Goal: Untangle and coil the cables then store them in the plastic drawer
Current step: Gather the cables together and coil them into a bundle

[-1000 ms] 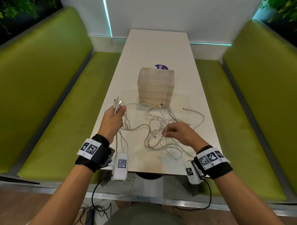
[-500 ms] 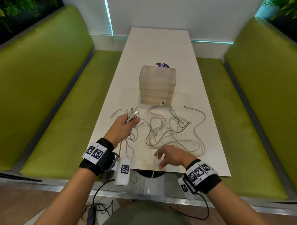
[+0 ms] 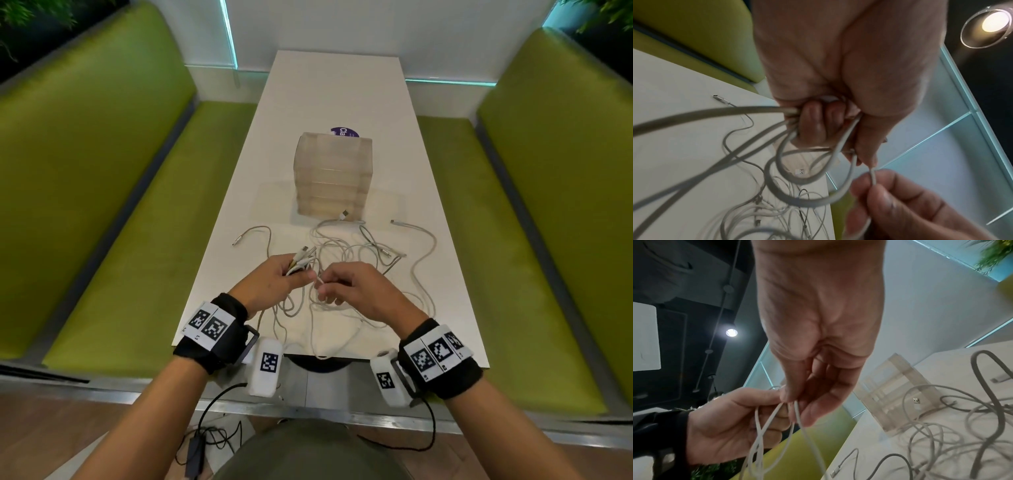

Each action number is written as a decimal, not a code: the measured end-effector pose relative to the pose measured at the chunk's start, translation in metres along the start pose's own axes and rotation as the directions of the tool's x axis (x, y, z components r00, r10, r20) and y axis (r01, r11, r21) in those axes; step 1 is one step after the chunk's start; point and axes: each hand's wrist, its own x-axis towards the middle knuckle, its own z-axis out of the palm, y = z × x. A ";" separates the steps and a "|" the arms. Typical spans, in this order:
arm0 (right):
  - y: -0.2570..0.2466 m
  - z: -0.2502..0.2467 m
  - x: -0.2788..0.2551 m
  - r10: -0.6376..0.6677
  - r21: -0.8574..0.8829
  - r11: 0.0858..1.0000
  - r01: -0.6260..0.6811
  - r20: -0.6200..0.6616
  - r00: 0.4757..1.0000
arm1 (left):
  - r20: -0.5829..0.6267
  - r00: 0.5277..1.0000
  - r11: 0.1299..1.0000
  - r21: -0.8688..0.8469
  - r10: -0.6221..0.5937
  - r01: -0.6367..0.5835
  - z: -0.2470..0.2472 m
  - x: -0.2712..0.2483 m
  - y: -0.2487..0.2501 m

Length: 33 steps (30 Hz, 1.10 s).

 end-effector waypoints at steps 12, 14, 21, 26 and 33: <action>0.010 0.007 -0.012 0.238 0.023 0.953 -0.303 0.564 0.791 | -0.126 0.990 0.992 -0.115 -0.064 0.050 -0.007 -0.001 0.001; 0.014 0.009 -0.013 0.289 -0.048 0.947 -0.318 0.564 0.774 | -0.150 0.987 0.993 -0.110 -0.065 0.048 -0.008 0.000 -0.001; 0.007 0.006 -0.006 0.127 0.003 0.992 -0.129 0.134 0.983 | 0.024 0.997 0.996 -0.048 -0.073 0.074 -0.005 -0.004 0.001; -0.005 0.007 0.000 -0.018 0.196 0.981 0.007 0.054 0.998 | 0.088 0.995 0.998 -0.042 -0.053 0.057 -0.001 -0.005 0.000; 0.011 0.002 -0.004 0.125 -0.033 0.992 -0.121 0.267 0.955 | -0.112 0.994 0.950 -0.313 -0.021 -0.015 -0.009 -0.004 -0.003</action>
